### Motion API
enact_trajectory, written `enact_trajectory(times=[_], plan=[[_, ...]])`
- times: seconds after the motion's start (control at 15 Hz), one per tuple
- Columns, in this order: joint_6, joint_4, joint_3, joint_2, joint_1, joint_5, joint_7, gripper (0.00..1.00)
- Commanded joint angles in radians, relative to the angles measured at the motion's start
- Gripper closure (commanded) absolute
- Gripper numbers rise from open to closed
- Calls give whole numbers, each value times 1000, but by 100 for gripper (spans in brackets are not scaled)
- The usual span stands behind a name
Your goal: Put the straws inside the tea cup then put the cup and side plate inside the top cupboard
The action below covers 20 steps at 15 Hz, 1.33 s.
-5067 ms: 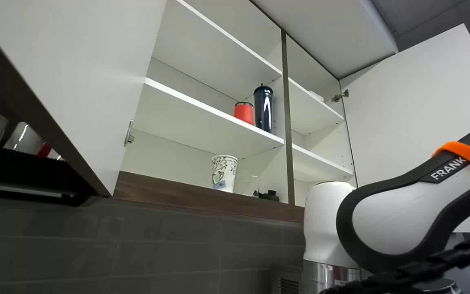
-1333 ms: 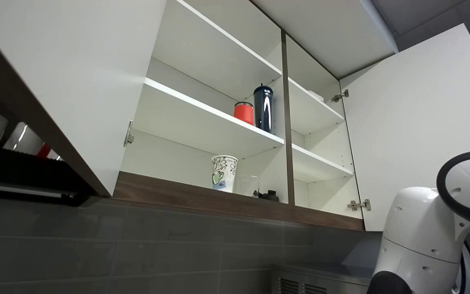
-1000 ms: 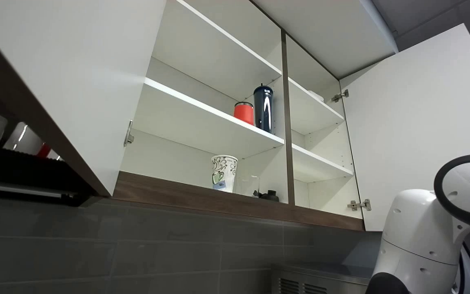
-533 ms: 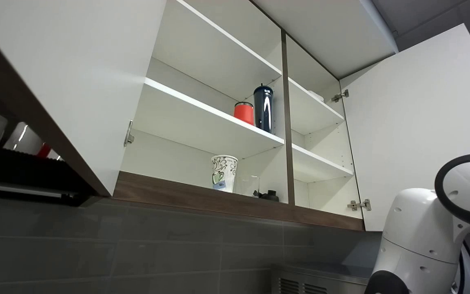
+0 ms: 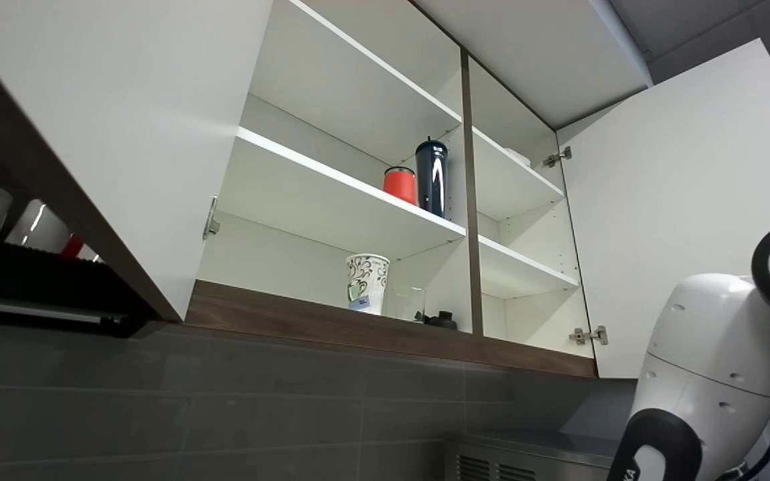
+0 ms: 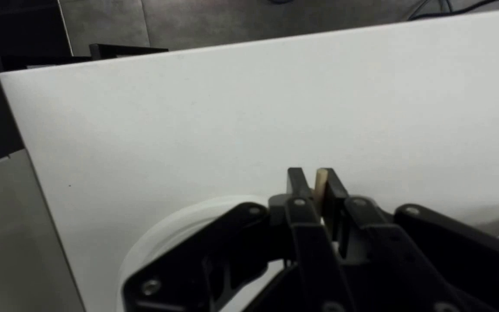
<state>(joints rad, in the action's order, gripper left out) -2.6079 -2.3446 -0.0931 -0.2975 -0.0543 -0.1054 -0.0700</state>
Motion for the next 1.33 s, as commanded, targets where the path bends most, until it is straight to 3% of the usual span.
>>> enact_trajectory(times=[0.0,0.13,0.33,0.4,0.73,0.8,1.27], plan=[[80,-102,1,162,23,-82,77,97],[137,-137,11,238,37,-143,115,97],[231,-176,53,357,48,-147,180,97],[190,-115,43,256,33,-130,144,88],[222,-158,62,347,41,-129,172,88],[222,-160,62,346,41,-129,173,97],[277,-188,115,436,58,-317,177,97]])
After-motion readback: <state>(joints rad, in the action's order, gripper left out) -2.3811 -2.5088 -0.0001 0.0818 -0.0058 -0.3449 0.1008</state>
